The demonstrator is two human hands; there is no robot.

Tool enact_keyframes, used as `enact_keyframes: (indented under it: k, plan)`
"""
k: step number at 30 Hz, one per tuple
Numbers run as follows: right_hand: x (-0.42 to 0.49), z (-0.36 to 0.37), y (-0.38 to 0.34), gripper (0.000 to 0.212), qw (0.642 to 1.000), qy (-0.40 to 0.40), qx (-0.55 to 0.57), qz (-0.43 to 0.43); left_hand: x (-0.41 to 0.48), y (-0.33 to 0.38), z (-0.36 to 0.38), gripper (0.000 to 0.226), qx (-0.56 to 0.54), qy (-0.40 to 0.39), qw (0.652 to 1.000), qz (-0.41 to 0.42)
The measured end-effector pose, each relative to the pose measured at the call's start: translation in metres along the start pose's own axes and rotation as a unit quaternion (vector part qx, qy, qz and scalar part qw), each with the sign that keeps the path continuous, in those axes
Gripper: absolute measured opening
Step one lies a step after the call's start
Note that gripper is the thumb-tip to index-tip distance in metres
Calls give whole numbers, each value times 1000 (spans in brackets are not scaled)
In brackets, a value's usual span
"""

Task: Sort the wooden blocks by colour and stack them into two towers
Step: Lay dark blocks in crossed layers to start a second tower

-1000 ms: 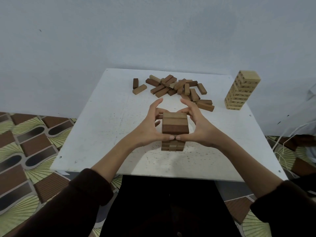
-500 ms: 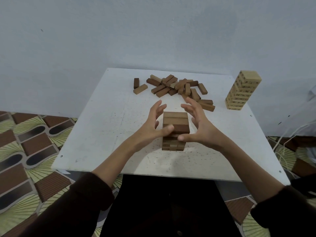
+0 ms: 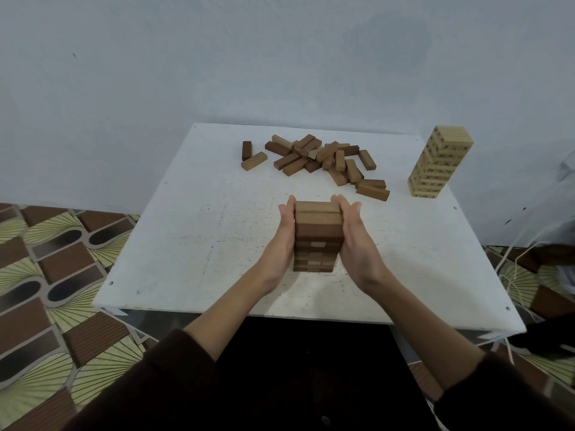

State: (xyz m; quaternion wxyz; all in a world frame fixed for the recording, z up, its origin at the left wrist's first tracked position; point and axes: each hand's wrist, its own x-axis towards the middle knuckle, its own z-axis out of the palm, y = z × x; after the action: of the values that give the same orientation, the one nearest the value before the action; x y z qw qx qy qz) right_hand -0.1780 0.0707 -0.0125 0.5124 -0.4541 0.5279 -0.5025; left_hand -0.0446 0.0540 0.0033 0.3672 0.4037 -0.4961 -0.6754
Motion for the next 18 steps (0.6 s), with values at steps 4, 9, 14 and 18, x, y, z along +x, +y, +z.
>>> enact_keyframes:
  k: [4,9,14,18]
  plan:
    - [-4,4,-4,62,1000,3,-4,21,-1,-3,0,90,1,-33,999,-10]
    - [-12,3,-6,57,998,27,-48,20,2,-8,-2,95,-12,-35,999,-6]
    - [-1,-2,4,68,999,12,-29,38,6,-18,-11,87,-1,-30,1000,-6]
    - [17,-22,6,69,997,52,-31,52,17,-17,-27,107,49,13,999,-3]
